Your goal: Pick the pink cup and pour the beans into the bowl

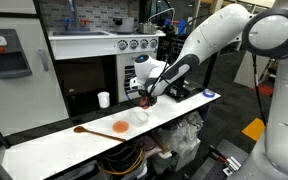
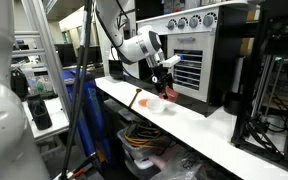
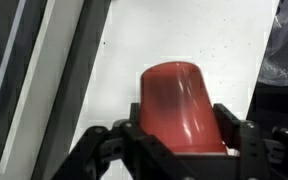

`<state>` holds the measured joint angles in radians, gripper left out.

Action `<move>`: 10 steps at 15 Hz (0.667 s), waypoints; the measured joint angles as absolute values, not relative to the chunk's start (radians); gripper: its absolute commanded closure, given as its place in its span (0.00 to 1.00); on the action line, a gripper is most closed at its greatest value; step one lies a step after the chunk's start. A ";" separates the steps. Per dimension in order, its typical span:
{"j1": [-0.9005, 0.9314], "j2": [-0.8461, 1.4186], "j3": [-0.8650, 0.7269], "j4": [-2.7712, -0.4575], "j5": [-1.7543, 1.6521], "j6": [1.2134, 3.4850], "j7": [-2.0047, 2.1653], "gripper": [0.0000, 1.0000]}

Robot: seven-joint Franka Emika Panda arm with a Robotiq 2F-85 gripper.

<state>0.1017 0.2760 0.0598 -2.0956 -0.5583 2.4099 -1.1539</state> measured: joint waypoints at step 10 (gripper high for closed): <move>0.155 0.292 0.079 -2.059 -0.672 2.304 -1.093 0.52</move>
